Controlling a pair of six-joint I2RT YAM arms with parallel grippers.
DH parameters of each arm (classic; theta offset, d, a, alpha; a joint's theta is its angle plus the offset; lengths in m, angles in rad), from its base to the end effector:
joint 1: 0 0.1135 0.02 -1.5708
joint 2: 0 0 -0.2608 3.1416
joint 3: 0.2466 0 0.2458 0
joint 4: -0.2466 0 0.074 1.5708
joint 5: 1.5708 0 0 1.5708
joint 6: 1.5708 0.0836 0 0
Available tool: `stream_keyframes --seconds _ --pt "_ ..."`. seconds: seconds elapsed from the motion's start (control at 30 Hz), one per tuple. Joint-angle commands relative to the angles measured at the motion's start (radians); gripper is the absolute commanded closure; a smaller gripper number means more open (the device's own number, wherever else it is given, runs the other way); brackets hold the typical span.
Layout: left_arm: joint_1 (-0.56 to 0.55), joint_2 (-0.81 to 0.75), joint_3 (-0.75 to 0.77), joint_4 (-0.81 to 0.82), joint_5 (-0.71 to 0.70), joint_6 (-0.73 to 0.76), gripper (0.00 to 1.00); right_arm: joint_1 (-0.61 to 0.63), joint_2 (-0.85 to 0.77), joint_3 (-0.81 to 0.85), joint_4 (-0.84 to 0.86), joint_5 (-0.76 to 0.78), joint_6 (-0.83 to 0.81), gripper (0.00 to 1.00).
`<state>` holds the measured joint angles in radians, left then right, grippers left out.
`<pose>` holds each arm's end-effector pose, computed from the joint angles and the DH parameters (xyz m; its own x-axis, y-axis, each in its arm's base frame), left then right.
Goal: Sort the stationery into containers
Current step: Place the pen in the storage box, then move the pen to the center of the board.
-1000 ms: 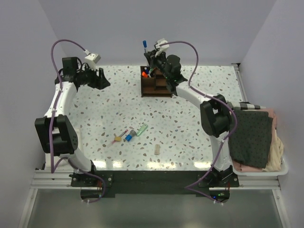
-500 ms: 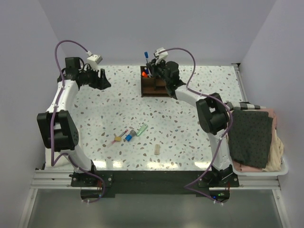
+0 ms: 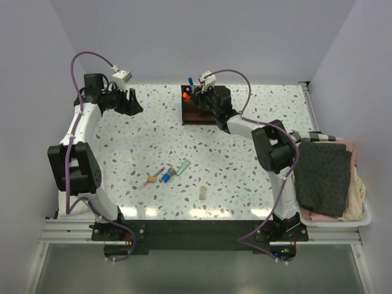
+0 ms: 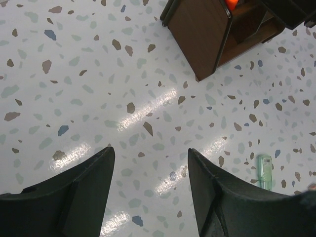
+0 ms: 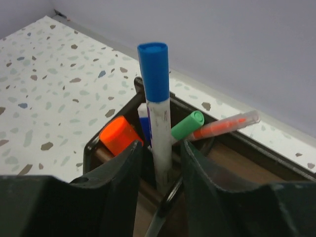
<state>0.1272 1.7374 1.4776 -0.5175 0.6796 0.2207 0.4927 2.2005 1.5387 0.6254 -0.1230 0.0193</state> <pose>0.4115 -0.0003 0.2699 -0.6031 0.0945 -0.7920 0.4896 0.8277 -0.2741 0.4845 0.2717 0.2194 -0.0432 -0.0015 -0.9991 -0.5767 0.8166 0.0237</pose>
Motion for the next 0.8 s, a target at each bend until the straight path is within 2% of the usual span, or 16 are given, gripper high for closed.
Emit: stream_keyframes --seconds 0.0,0.1,0.13,0.33,0.43,0.67,0.77 --pt "-0.008 -0.019 0.010 0.039 0.027 0.009 0.34 0.004 -0.126 -0.040 -0.032 -0.009 -0.053 0.46" --pt "-0.008 -0.029 -0.010 0.065 0.047 0.008 0.30 0.003 -0.207 -0.081 -0.076 -0.004 -0.074 0.36" --pt "-0.006 -0.032 -0.016 0.068 0.054 0.012 0.00 0.004 -0.228 -0.091 -0.094 0.000 -0.079 0.26" --pt "-0.038 -0.090 -0.079 0.119 0.040 0.037 0.00 0.003 -0.453 -0.161 -0.239 -0.001 -0.116 0.22" --pt "-0.095 -0.130 -0.126 0.108 0.002 0.049 0.00 0.004 -0.554 -0.192 -0.355 0.008 -0.117 0.22" --pt "-0.388 -0.225 -0.270 0.074 -0.175 0.091 0.00 0.004 -0.738 -0.339 -0.622 -0.018 -0.191 0.21" --pt "-0.422 -0.216 -0.298 0.062 -0.172 0.026 0.01 0.003 -0.786 -0.412 -0.708 -0.024 -0.200 0.21"
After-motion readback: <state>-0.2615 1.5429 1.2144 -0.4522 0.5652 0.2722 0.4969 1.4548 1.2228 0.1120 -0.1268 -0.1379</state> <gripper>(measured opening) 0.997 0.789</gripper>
